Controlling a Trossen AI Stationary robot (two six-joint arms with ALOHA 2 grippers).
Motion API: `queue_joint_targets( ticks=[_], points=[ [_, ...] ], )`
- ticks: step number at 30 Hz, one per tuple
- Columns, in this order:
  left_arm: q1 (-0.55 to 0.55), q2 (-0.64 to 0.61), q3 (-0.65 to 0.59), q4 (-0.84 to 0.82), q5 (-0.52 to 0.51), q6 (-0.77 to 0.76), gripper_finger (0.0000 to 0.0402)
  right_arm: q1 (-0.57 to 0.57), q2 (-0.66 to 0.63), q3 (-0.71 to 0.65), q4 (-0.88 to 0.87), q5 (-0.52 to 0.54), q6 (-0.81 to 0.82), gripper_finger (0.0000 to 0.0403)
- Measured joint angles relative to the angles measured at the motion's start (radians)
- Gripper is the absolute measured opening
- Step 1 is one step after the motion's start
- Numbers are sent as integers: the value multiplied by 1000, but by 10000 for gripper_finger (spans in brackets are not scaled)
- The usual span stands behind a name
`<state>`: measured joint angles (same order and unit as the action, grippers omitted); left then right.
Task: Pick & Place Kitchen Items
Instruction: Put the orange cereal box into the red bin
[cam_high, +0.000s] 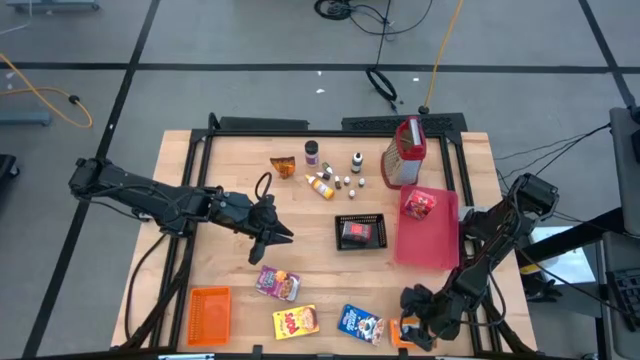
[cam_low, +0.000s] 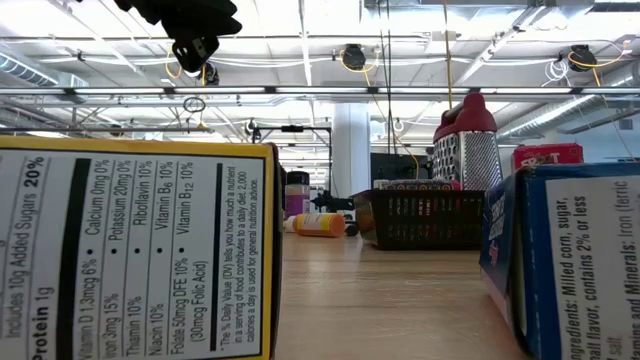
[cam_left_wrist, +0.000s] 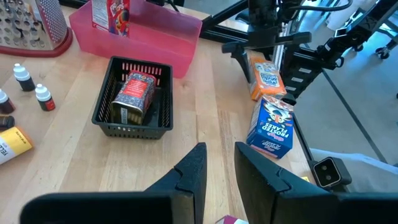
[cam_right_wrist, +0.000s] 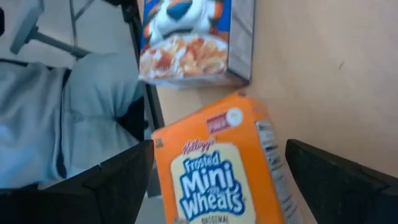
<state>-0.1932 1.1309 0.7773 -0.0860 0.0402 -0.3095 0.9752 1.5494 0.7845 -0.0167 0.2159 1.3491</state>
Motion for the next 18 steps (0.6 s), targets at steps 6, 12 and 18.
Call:
queue_joint_targets(
  ticks=[6, 12, 18],
  points=[
    [0, 0, 0, 0, -2, 0, 81, 0, 0, 1, -23, 19, 37, 357],
    [0, 0, 0, 0, -16, 0, 81, 0, 0, 1, -123, 12, 163, 357],
    [-1, 0, 0, 0, -16, 0, 81, 0, 0, 1, -148, -11, 187, 355]
  ],
)
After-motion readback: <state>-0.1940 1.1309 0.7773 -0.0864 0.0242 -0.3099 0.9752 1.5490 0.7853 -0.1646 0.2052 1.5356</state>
